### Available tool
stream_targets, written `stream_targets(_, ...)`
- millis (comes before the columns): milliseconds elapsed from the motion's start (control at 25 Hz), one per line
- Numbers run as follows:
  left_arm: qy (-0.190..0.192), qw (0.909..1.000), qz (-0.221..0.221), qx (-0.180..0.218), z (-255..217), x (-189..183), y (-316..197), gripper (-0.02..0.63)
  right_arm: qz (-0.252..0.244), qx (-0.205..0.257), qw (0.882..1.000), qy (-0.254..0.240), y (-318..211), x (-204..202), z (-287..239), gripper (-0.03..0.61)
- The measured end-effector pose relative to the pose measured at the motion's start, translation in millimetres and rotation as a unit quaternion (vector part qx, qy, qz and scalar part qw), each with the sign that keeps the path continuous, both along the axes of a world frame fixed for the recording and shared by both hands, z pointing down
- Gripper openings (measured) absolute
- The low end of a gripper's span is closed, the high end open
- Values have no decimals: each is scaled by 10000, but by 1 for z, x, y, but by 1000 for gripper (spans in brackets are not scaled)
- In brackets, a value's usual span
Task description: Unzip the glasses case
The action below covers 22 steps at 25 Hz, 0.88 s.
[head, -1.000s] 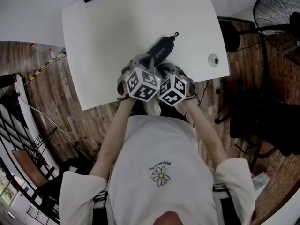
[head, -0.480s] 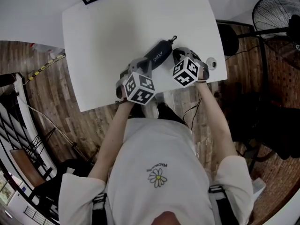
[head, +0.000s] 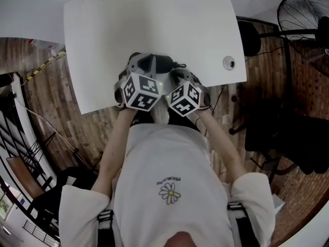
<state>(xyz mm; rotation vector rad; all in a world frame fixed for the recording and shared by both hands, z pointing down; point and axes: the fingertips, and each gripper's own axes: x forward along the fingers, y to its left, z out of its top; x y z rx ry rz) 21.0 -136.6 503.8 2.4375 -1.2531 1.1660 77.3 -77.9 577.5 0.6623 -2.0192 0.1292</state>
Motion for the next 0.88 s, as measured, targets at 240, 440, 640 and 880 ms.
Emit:
stream_targets(240, 103, 9993, -343, 103, 23, -11, 22, 12, -290, -11, 9995, 106, 35, -20, 3, 8)
stream_targets(440, 249, 9992, -264, -189, 30, -4, 6, 12, -530, 13, 9982, 276, 29, -13, -1, 8)
stream_targets(640, 407, 9984, -372, -109, 29, -5, 4, 12, -544, -92, 9978, 358, 15, 1, 0, 8)
stream_targets(880, 448, 9982, -361, -160, 29, -2, 3, 12, -996, -53, 9929, 646, -1, 10, -2, 8)
